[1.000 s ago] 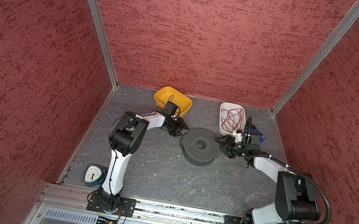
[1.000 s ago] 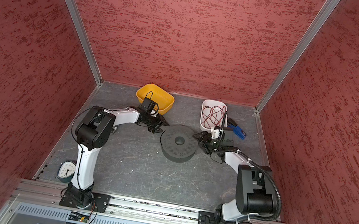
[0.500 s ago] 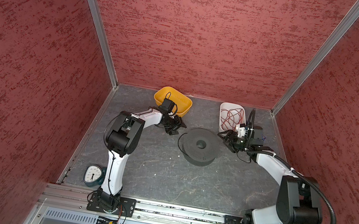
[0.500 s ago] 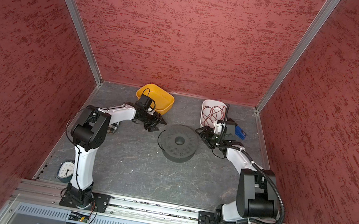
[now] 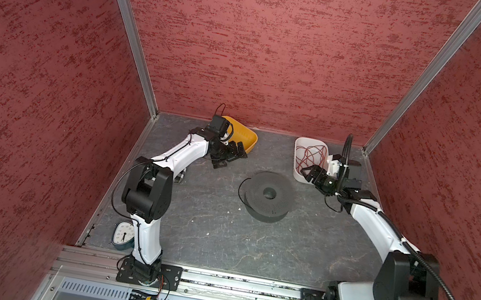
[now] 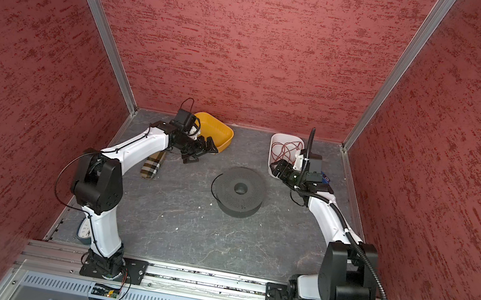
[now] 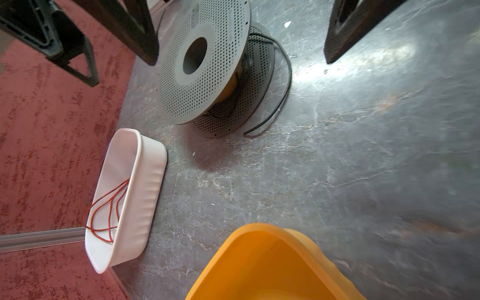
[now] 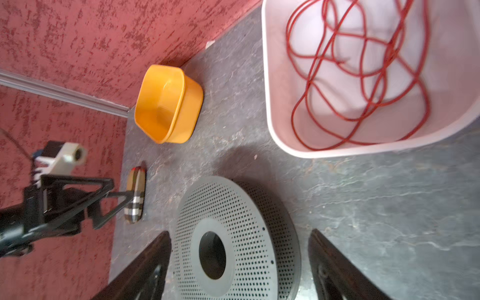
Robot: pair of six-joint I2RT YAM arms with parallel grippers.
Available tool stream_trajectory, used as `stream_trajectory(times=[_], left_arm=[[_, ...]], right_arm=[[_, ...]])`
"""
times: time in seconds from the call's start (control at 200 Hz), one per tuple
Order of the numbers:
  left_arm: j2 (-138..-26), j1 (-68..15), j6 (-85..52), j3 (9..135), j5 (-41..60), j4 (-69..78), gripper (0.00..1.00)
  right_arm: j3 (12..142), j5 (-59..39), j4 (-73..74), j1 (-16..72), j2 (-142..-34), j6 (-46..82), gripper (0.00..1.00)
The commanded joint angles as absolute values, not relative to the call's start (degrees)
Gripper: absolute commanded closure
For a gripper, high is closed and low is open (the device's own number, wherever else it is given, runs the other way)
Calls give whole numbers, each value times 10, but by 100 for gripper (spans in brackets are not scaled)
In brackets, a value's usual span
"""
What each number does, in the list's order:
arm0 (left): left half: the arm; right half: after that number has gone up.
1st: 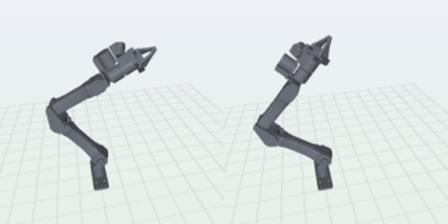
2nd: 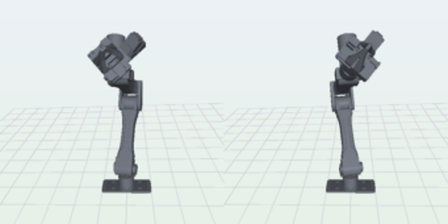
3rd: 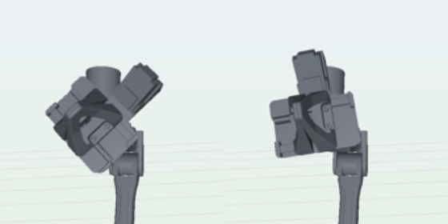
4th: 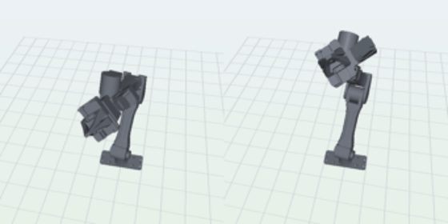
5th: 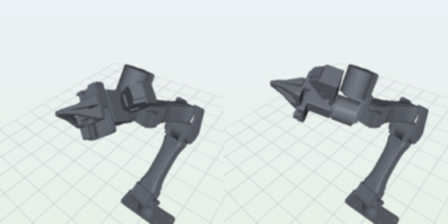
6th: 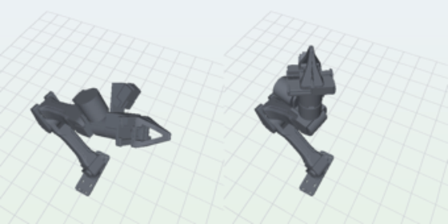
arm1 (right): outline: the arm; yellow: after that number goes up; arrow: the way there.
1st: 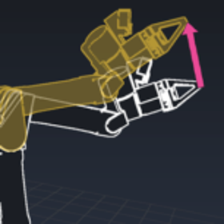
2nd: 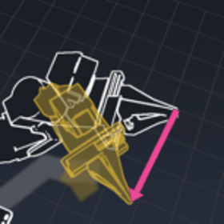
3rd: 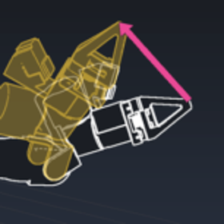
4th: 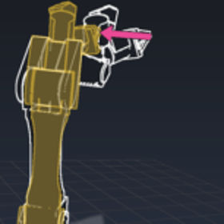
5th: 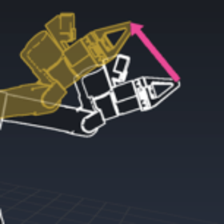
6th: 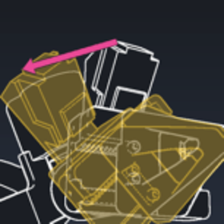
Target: Wrap the cables
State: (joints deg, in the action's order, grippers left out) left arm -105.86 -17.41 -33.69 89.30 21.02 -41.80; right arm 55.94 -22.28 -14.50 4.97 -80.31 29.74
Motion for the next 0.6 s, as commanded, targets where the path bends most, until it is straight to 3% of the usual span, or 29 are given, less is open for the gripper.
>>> stream_trajectory(times=[0.0, 0.326, 0.596], left_arm=[[-1008, -158, -265, 867, 112, -450, 1], [-847, -81, -148, 640, -6, -262, 0], [-767, 31, -131, 427, 11, 13, 0]], right_arm=[[559, -124, -152, 46, -777, 252, 15], [398, 22, 69, 47, -657, 183, 3], [332, 121, 201, 46, -696, 63, 2]])
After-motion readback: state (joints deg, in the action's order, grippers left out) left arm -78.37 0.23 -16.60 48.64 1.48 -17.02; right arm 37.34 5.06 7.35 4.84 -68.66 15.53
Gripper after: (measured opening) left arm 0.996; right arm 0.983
